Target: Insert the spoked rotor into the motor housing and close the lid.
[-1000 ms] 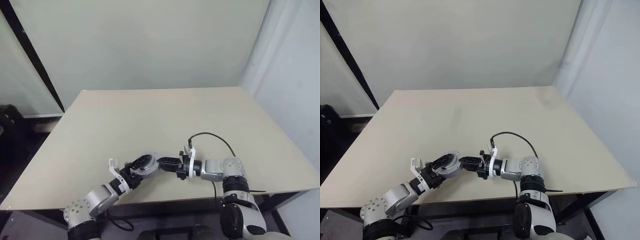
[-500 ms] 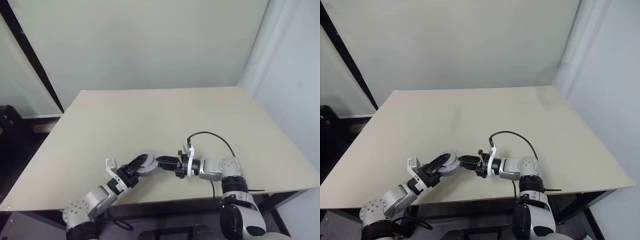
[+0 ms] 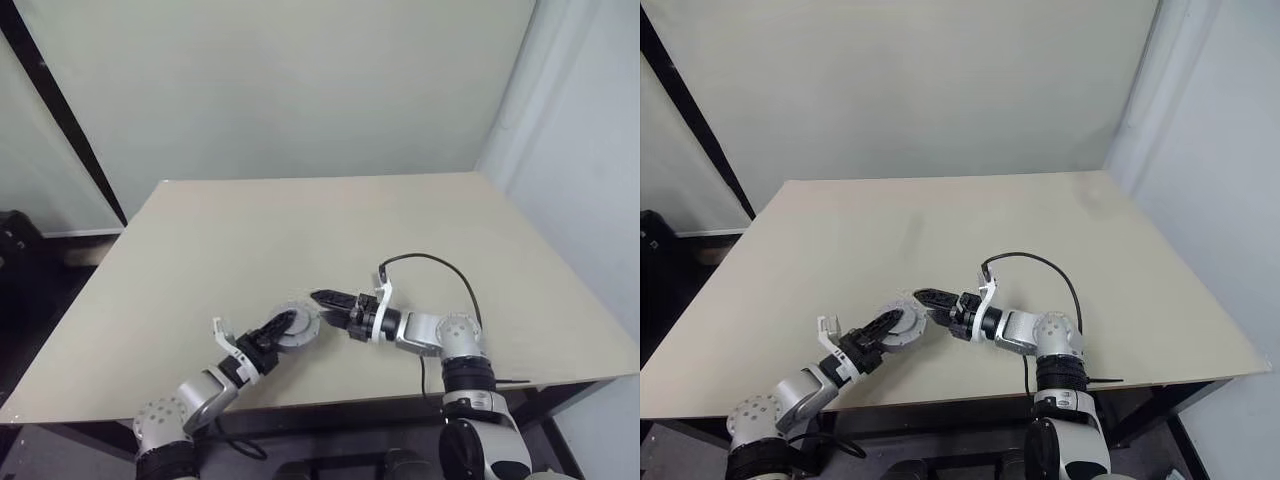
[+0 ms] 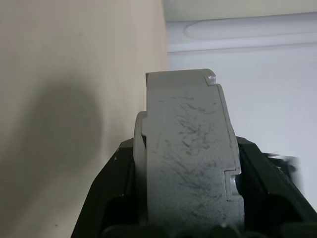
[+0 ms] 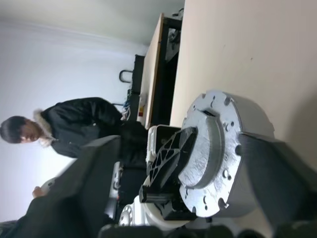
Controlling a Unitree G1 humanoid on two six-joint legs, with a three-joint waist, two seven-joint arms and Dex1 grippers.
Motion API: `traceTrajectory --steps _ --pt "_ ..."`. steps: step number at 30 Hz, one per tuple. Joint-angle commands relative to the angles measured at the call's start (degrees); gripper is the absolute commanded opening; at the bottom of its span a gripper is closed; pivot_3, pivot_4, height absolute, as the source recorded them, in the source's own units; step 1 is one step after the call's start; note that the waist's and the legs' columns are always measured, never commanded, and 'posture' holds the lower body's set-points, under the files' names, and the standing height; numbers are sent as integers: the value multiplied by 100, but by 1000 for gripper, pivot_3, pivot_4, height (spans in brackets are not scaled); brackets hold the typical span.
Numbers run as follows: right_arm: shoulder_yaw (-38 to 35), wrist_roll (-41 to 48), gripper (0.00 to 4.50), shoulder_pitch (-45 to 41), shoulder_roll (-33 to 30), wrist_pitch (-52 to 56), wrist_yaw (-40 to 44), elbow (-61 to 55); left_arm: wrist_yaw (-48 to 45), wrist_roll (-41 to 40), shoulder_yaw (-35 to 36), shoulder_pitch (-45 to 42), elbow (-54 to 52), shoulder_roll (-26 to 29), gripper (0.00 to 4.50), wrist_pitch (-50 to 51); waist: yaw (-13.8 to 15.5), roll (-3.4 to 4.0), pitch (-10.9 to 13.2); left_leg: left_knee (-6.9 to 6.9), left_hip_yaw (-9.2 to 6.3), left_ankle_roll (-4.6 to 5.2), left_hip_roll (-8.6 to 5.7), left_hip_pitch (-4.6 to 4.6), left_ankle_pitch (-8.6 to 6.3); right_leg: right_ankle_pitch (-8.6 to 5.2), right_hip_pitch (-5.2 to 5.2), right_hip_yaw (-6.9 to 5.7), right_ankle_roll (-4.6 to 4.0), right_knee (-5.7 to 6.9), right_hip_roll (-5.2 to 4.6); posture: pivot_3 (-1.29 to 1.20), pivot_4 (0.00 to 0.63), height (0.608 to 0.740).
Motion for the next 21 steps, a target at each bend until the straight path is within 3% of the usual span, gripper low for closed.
traceTrajectory --steps 1,6,12,15,21 --pt "34 -44 4500 -89 87 -357 -145 -102 -166 87 136 -145 -152 1 2019 -396 -6 0 0 -1 0 0 0 0 0 0 0 0 0 0 0 0 0 740" --pt "1336 -1051 4500 273 -380 -1671 382 -780 -133 604 410 -437 -465 56 2019 -1703 -1 -1 1 -7 1 0 2 0 0 0 -4 -1 0 -1 1 0 0 740" --pt "3210 -2572 4500 654 -1256 -3546 1109 -1507 -212 2400 -99 -748 -362 652 2019 -3138 24 -7 3 -10 6 -4 -5 -3 -2 0 -3 6 0 -9 0 0 0 740" --pt "3707 -3132 4500 732 -1498 -4359 1273 -1551 -401 3161 -403 -857 -99 930 2019 -3629 59 -13 4 -11 8 -5 -6 -2 -2 0 -3 9 1 -10 0 0 0 740" --pt "4156 -3681 4500 905 -1677 -5247 1459 -1614 -555 3771 -454 -1048 482 1093 2019 -4026 86 -51 25 -9 7 -5 -7 -3 -2 1 -2 9 2 -8 -1 0 0 740"
